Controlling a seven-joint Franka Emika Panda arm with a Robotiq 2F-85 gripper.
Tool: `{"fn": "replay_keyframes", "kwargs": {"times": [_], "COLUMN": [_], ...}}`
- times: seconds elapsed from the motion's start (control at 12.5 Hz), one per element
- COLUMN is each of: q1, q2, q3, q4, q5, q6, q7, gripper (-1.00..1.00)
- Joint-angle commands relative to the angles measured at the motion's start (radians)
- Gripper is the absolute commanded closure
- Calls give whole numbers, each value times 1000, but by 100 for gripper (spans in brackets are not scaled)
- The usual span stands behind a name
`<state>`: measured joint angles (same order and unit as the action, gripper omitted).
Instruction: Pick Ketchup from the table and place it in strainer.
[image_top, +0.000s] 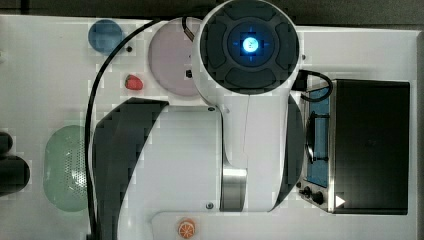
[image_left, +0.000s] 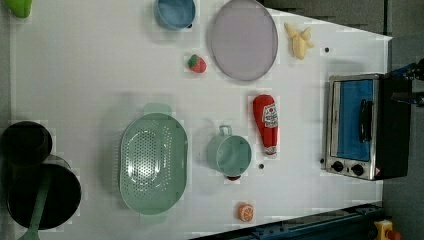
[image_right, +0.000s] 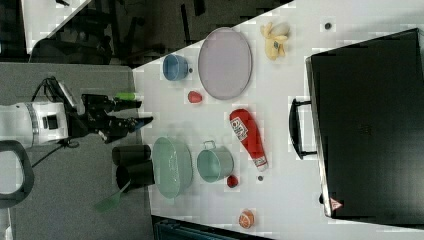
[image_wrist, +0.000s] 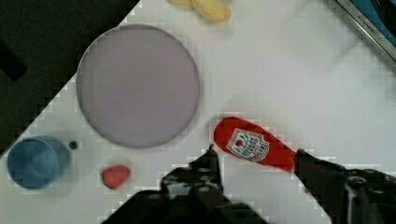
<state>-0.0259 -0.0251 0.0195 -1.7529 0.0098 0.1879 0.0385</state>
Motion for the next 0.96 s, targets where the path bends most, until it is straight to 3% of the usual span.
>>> {"fn": "replay_keyframes", "kwargs": {"times": [0.08, 0.24, 0.56, 0.96], "q1": [-102, -100, -97, -96], "q2": [-234, -225, -168, -60], "q3": [39, 42, 63, 78], "q4": [-165, -178, -236, -337], "q5": [17, 17, 17, 17], "q6": [-168, -160, -80, 134], "q7": [11, 3, -99, -578], "gripper": [-59, -99, -100, -100]}}
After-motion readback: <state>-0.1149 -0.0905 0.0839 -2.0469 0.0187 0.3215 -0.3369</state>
